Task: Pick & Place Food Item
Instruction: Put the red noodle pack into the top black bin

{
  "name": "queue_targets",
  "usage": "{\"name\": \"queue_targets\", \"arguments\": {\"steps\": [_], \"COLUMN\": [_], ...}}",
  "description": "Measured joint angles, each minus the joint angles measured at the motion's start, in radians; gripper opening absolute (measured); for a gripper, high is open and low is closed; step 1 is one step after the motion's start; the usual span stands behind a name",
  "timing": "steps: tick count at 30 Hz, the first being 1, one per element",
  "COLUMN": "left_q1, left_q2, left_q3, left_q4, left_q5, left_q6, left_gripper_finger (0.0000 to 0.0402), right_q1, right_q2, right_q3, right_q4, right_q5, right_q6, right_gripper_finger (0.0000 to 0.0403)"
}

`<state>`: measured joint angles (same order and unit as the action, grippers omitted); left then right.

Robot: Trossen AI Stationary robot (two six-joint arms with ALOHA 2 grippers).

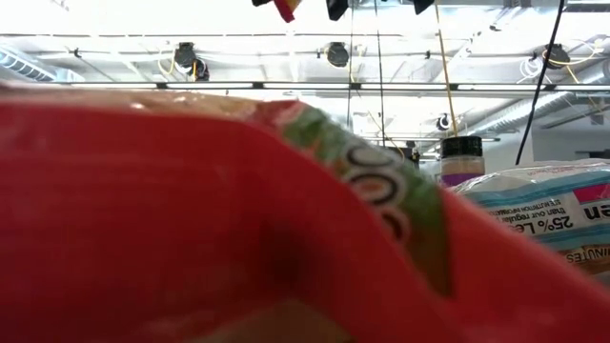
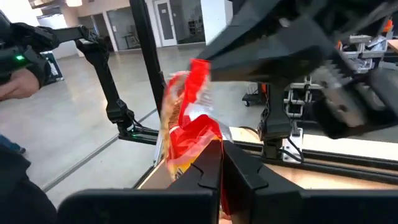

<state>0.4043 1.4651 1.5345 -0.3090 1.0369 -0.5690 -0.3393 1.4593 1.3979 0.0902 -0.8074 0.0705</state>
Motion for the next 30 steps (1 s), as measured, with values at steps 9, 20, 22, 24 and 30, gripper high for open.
{"name": "queue_targets", "arguments": {"steps": [9, 20, 22, 24, 30], "left_q1": [0.056, 0.133, 0.156, 0.179, 0.224], "left_q2": [0.000, 0.000, 0.000, 0.000, 0.000], "left_q3": [0.000, 0.000, 0.000, 0.000, 0.000], "left_q4": [0.000, 0.000, 0.001, 0.000, -0.006], "left_q5": [-0.044, -0.043, -0.043, -0.043, -0.043], "left_q6": [0.001, 0.112, 0.126, 0.136, 0.183], "left_gripper_finger": [0.0111, 0.0195, 0.0199, 0.0199, 0.0189], "right_q1": [-0.019, -0.054, -0.054, -0.054, -0.054], "right_q2": [0.000, 0.000, 0.000, 0.000, 0.000], "right_q3": [0.000, 0.000, 0.000, 0.000, 0.000], "right_q4": [-0.047, -0.074, -0.074, -0.076, -0.073], "right_q5": [0.002, 0.050, 0.053, 0.053, 0.052], "right_q6": [0.023, 0.086, 0.096, 0.108, 0.164], "right_gripper_finger": [0.0000, 0.0000, 0.0000, 0.0000, 0.0000]}}
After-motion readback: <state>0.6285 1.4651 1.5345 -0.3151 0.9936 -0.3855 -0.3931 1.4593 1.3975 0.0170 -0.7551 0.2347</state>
